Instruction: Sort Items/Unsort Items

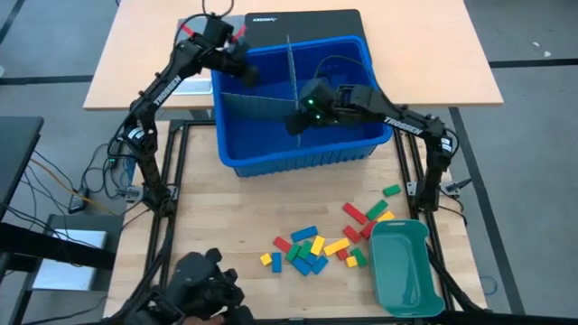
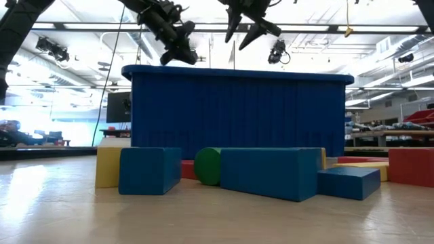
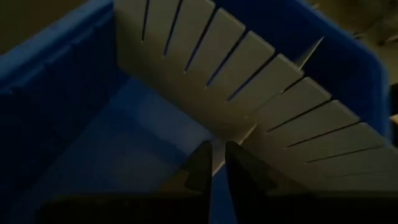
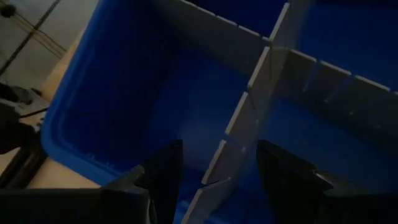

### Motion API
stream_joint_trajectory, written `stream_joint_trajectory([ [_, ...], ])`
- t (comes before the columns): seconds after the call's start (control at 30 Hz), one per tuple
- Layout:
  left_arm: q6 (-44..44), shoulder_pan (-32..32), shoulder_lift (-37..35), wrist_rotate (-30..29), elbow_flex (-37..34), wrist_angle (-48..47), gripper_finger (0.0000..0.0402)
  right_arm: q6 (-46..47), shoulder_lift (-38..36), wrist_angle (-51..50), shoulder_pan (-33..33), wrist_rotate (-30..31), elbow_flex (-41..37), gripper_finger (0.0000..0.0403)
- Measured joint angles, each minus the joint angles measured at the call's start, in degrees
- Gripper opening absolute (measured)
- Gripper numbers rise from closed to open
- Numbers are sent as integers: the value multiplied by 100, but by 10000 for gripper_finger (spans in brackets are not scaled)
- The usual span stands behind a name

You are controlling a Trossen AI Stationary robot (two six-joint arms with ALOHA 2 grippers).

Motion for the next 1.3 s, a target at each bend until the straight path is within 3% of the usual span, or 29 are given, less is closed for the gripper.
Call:
stream_joint_trajectory([
  [0.23, -101, 207, -4, 1137, 41, 29, 53, 222, 86, -84, 9, 149, -2, 206],
  [0.4, -101, 215, -31, 1563, 41, 381, 52, 277, 207, -85, 13, 33, -2, 206],
  [0.7, -283, 173, -368, 1737, 41, 1765, 28, 374, 340, -71, 15, 144, -2, 189],
  [1.1, -544, 59, -468, 1907, 39, 2339, 16, 297, 549, 23, -27, 195, -51, 163],
  [1.3, -896, 62, -569, 2149, 19, 3227, 16, 283, 550, 26, -37, 435, -48, 122],
])
